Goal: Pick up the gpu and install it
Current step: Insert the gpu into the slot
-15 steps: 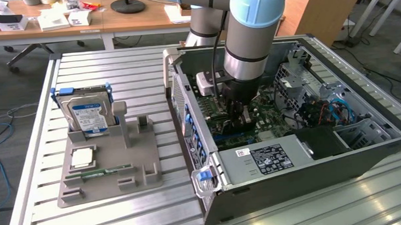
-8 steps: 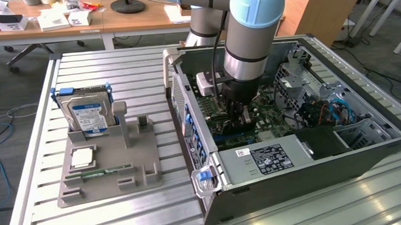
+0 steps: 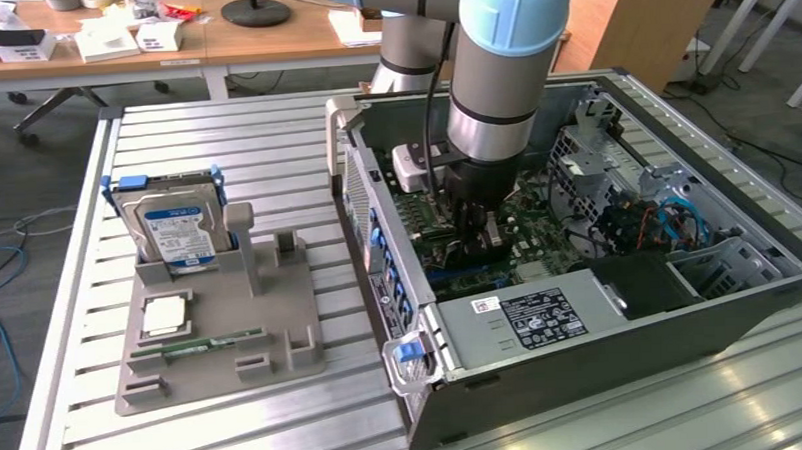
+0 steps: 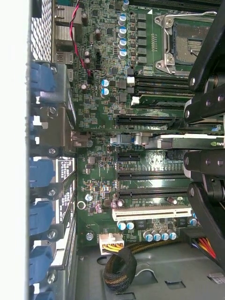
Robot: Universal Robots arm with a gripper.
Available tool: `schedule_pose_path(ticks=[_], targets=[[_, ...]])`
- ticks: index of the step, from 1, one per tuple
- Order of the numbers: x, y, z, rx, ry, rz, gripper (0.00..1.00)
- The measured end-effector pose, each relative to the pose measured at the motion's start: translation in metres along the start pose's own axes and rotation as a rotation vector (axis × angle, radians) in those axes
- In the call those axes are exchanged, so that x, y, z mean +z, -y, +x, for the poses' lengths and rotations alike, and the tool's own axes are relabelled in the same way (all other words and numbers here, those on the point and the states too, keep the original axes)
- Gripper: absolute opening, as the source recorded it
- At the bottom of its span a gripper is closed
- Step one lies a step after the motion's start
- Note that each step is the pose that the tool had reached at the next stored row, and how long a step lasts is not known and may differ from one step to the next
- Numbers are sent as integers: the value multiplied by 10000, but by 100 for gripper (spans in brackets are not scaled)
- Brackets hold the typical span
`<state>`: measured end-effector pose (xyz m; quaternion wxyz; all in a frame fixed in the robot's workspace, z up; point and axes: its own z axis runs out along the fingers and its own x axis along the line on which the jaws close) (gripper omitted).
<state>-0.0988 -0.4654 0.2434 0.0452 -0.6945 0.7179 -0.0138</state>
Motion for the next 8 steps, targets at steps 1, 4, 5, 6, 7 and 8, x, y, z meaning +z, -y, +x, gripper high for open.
schedule_pose_path(ticks=[1,4,5,6,7,8], targets=[[0,0,0,0,0,0,26],[0,0,0,0,0,0,26],[0,0,0,0,0,0,26],[0,0,0,0,0,0,26],[0,0,0,0,0,0,26],[0,0,0,0,0,0,26]])
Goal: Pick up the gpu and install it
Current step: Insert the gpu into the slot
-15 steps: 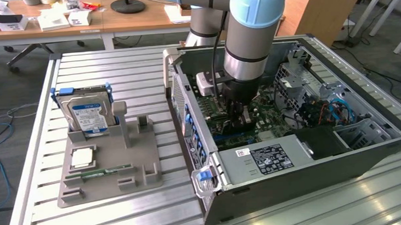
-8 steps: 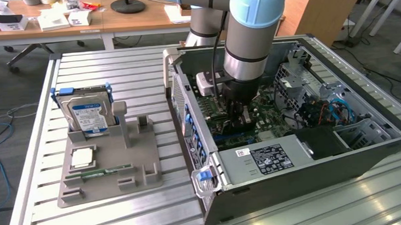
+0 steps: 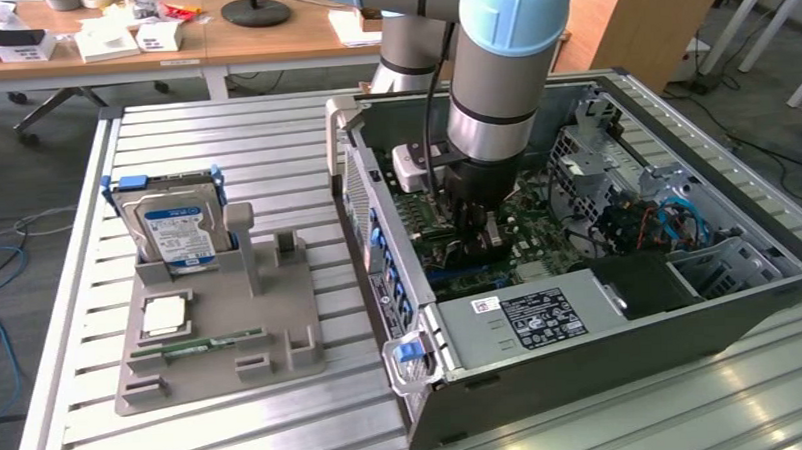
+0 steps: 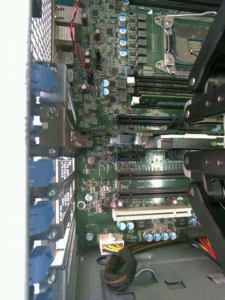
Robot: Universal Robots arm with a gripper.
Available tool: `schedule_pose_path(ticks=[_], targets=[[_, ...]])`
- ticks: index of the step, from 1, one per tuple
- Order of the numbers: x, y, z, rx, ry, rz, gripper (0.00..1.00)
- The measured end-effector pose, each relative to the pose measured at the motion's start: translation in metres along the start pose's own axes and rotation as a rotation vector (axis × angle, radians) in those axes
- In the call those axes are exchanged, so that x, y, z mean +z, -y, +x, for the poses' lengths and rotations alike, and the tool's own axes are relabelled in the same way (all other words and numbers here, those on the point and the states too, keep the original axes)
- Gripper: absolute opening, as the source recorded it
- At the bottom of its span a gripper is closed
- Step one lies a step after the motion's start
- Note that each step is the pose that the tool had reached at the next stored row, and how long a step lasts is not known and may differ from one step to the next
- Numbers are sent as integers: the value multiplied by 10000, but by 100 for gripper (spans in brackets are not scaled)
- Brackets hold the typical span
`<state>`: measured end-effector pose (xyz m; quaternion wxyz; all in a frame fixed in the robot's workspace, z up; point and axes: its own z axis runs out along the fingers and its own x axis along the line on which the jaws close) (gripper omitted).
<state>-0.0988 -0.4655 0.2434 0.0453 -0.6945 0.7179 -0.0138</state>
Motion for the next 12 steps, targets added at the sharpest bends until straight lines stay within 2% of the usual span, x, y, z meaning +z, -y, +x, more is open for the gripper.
schedule_pose_path(ticks=[12], targets=[[4,-1,-1,2,11,1,26]])
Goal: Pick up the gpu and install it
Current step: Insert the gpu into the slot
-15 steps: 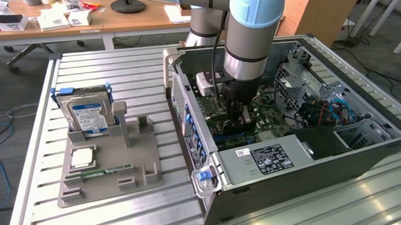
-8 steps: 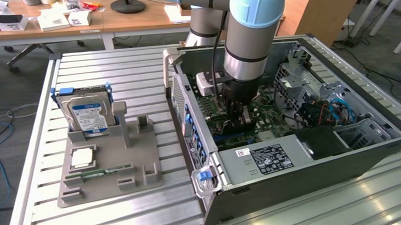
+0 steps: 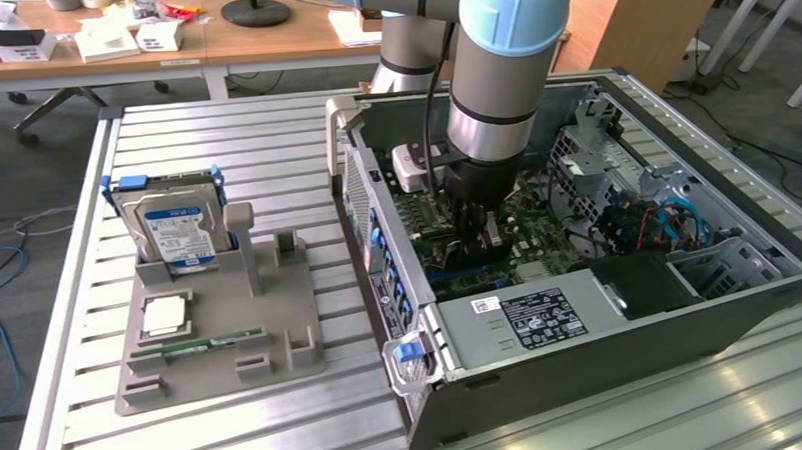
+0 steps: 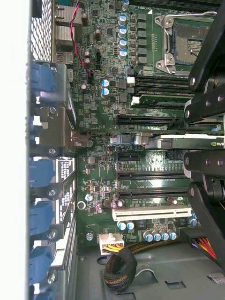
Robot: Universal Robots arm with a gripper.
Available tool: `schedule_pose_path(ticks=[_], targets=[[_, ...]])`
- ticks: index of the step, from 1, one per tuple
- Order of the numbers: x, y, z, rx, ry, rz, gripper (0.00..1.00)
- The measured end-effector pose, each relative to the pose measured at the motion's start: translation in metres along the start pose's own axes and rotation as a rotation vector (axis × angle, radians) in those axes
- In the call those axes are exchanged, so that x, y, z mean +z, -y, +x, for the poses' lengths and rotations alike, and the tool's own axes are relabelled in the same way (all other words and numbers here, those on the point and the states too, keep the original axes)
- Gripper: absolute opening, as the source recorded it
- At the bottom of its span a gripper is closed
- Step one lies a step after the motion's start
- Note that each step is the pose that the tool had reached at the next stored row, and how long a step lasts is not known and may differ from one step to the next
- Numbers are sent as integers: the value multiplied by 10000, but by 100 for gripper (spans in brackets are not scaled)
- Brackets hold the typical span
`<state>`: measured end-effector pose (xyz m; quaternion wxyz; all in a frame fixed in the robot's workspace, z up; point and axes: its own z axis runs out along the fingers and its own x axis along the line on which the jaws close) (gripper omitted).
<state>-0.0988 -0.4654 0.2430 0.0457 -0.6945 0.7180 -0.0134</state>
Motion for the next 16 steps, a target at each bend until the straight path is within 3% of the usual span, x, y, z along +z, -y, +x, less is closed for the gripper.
schedule_pose_path(ticks=[3,4,10,16], targets=[[-3,1,0,-1,-9,-1,33],[-4,1,1,-1,-11,-1,40],[-21,2,0,-2,-14,-3,40],[-145,12,-6,-2,-12,-1,40]])
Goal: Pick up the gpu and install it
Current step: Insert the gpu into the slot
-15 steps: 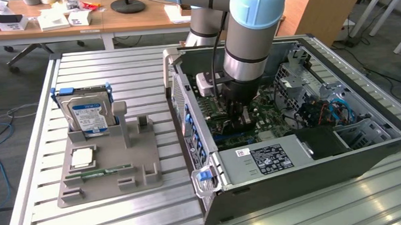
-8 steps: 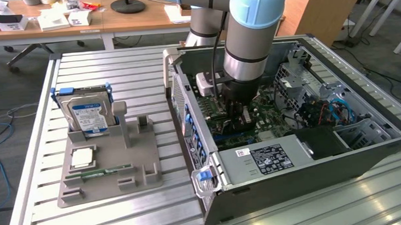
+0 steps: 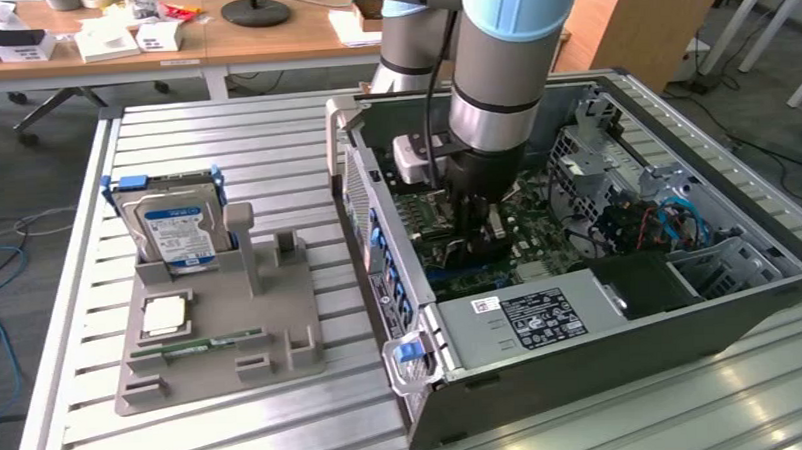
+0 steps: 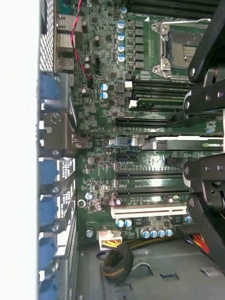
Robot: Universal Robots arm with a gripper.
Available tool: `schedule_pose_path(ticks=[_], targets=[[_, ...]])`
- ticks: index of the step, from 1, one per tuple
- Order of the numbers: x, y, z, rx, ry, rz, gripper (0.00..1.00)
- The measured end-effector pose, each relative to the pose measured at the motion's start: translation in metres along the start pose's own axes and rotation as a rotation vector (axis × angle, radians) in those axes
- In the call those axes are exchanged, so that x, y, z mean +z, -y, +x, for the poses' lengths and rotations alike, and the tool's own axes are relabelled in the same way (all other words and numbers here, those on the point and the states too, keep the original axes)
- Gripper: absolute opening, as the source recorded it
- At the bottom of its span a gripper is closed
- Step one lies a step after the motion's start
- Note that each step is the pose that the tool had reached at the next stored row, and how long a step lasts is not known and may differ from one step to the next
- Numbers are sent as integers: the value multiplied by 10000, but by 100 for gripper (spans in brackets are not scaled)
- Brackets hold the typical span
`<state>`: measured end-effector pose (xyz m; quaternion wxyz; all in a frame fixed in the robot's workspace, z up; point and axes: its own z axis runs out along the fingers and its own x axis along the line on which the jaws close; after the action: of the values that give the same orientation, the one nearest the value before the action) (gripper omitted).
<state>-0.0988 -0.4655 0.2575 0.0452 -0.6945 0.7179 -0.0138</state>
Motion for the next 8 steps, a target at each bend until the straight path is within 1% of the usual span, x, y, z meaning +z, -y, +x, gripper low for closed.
schedule_pose_path(ticks=[5,8], targets=[[-143,12,-8,-1,0,0,40],[-246,20,-18,0,1,0,40]])
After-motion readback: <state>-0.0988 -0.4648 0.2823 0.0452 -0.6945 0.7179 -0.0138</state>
